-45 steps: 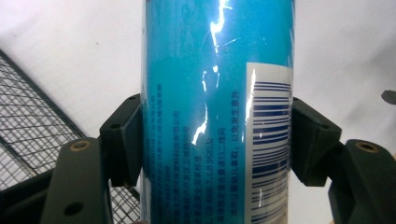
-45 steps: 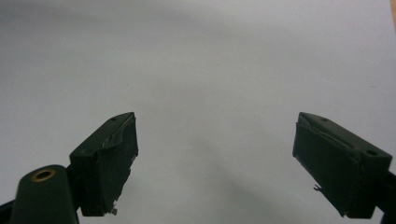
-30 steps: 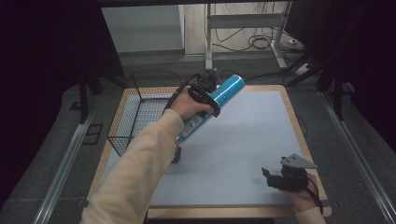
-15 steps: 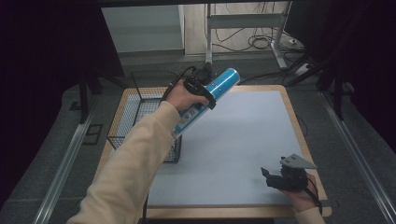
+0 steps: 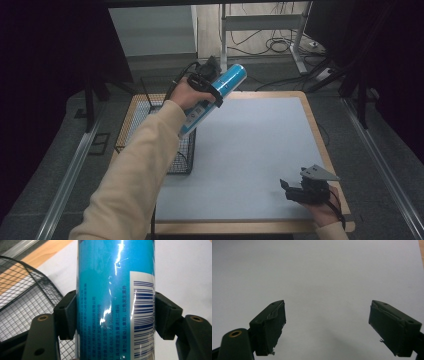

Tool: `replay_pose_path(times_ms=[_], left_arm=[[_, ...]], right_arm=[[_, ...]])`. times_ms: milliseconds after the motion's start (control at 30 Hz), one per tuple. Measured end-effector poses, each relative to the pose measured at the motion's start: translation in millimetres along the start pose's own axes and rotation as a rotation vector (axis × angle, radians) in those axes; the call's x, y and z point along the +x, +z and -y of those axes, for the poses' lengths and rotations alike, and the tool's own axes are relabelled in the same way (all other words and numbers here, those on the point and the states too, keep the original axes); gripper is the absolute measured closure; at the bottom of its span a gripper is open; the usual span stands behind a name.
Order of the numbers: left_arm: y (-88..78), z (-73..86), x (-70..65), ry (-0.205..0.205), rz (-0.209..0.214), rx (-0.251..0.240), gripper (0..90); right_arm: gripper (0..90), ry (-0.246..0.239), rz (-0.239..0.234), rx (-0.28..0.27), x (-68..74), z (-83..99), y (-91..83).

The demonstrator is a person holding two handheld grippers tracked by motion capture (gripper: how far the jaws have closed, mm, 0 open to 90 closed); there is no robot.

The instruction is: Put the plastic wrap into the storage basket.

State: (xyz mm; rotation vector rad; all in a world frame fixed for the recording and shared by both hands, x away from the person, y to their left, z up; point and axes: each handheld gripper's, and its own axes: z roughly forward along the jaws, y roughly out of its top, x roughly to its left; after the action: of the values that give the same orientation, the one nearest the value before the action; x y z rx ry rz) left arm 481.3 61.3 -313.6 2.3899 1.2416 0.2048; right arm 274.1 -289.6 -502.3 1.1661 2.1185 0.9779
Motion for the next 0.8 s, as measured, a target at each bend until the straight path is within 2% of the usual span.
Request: replay_pose_path(times_ms=[67, 200, 433, 500, 800], left_arm=[[-2.2, -2.4, 7.0, 0.003, -0.022, 0.003, 31.5], [-2.3, -2.6, 14.4, -0.013, -0.015, -0.001, 31.5], [0.8, -2.1, 27.0, -0.014, -0.041, 0.017, 31.5], [3.9, -0.7, 32.3, -0.029, -0.058, 0.026, 31.5], [14.2, 5.9, 52.5, -0.065, -0.084, 0.041, 31.5]], right_arm=[[14.6, 0.001, 0.001, -0.002, -0.5, 0.0, -0.3], [14.6, 0.001, 0.002, -0.002, -1.5, 0.4, 0.1], [14.6, 0.005, 0.005, 0.000, -2.8, 1.2, 0.3], [14.6, 0.001, 0.006, -0.001, -2.9, 1.5, 0.3], [14.6, 0.002, 0.002, 0.001, -2.8, 1.9, 1.0]])
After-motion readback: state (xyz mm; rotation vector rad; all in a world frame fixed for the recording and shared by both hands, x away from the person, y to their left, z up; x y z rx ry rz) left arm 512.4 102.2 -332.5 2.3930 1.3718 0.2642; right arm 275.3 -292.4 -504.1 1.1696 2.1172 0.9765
